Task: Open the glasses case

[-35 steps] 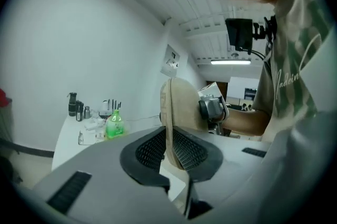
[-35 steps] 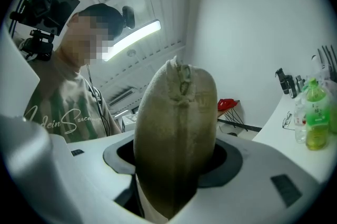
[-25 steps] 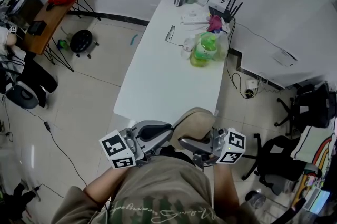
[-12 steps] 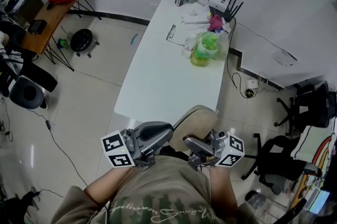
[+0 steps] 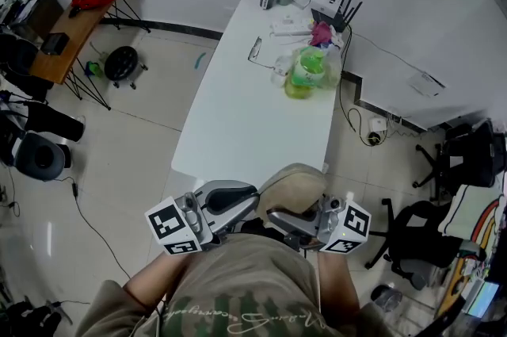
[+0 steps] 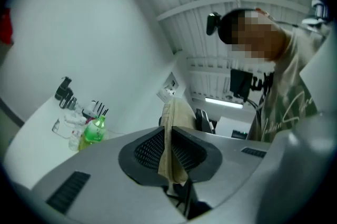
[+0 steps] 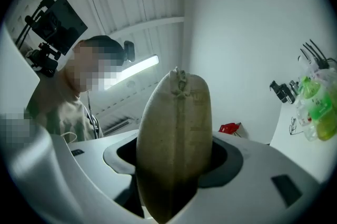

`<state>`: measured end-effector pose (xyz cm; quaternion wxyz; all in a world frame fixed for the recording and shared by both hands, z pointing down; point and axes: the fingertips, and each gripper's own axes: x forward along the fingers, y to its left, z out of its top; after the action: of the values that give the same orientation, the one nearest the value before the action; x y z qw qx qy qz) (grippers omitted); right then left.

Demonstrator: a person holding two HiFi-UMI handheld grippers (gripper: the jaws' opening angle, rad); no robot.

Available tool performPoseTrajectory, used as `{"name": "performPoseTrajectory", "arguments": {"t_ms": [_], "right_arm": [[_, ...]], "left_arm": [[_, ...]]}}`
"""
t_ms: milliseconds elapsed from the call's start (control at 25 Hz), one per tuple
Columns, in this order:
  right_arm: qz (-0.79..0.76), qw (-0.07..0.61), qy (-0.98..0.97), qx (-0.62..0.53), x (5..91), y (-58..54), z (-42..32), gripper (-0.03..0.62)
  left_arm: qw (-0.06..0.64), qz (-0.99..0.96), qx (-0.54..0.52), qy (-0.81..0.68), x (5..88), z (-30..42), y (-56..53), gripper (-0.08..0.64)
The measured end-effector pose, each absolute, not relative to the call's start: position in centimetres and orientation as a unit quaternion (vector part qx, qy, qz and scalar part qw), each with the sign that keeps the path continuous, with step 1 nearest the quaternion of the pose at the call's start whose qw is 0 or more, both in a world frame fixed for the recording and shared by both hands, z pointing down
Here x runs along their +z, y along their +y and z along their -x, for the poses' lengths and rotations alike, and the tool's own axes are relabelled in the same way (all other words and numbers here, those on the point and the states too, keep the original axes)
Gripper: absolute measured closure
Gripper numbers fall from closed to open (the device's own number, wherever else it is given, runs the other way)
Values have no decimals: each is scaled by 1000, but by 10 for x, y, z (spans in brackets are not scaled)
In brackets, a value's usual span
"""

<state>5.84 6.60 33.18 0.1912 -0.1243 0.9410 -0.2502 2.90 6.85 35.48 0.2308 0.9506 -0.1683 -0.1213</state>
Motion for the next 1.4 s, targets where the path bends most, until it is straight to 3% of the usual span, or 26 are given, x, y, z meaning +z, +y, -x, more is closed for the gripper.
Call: {"name": "performPoseTrajectory", "arguments": {"t_ms": [120, 320, 400, 480, 720, 800, 920, 1000, 1040, 1400], "right_arm": [[95, 186, 947, -243, 329, 75, -60, 300], [21, 205, 951, -229, 317, 95, -61, 299], [15, 213, 953, -213, 314, 97, -61, 299], [18, 221, 951, -214, 312, 96, -62, 300], [20, 196, 954, -228, 322, 93, -57, 299], [7, 186, 958, -219, 322, 98, -50, 299], [-14, 188, 957, -220, 320, 106, -45, 300], [-11, 191, 954, -231, 323, 104, -47, 299], [-10, 190, 953, -237, 324, 102, -49, 299], [51, 210, 932, -291, 333, 85, -56, 296]], "left_arm": [[202, -967, -93, -127, 353, -34, 77, 525], [287, -945, -153, 18, 340, -30, 97, 467], [297, -943, -150, 12, 344, -30, 94, 456], [288, -948, -137, -12, 349, -31, 90, 377], [264, -959, -102, 6, 351, -36, 100, 376], [285, -952, -108, 32, 349, -40, 104, 284], [297, -948, -111, 29, 351, -44, 104, 247], [289, -951, -113, 20, 351, -44, 104, 260], [286, -951, -113, 19, 351, -45, 106, 318], [316, -929, -192, 2, 341, -32, 86, 364]]}}
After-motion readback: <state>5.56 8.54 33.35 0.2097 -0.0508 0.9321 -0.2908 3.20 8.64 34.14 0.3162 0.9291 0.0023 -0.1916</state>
